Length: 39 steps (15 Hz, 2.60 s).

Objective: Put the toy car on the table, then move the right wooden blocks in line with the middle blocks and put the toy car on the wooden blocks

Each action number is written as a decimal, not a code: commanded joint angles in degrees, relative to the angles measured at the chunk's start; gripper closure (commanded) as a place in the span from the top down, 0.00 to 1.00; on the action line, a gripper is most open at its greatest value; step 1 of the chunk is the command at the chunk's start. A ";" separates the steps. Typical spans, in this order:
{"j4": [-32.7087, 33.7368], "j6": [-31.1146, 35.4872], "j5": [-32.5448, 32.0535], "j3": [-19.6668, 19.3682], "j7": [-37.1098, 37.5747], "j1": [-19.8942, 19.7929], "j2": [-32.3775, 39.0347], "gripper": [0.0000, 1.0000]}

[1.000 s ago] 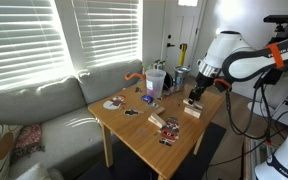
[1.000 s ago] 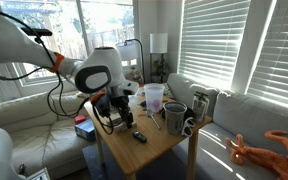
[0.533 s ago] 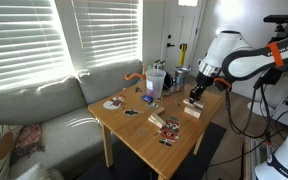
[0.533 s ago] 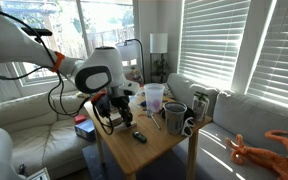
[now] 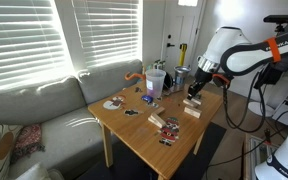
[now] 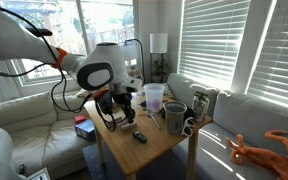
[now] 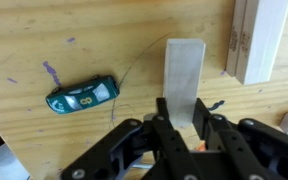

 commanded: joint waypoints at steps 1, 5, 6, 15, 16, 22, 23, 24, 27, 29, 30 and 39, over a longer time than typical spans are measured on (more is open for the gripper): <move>2.07 0.34 1.76 -0.27 -1.81 0.03 2.35 0.07; 3.04 0.55 1.40 0.05 -1.95 0.12 4.25 0.07; 3.27 0.47 1.52 0.03 -2.04 0.17 4.63 0.07; 4.36 -0.07 2.28 -0.09 -3.53 0.65 6.67 0.07; 4.42 -0.10 2.37 -0.10 -3.66 0.68 6.69 0.07; 4.51 -0.53 2.20 0.39 -3.73 0.70 6.91 0.07; 4.32 -0.08 1.49 0.75 -2.90 0.34 6.94 0.54; 4.47 -0.65 1.66 0.61 -3.50 0.48 7.05 0.55; 4.56 -0.89 1.79 0.60 -3.86 0.57 7.49 0.75; 4.60 -1.06 1.67 0.74 -3.74 0.54 7.86 0.36; 4.63 -1.30 1.28 0.92 -3.36 0.37 8.07 0.34; 2.42 -5.71 0.67 1.52 -4.59 0.54 4.42 0.07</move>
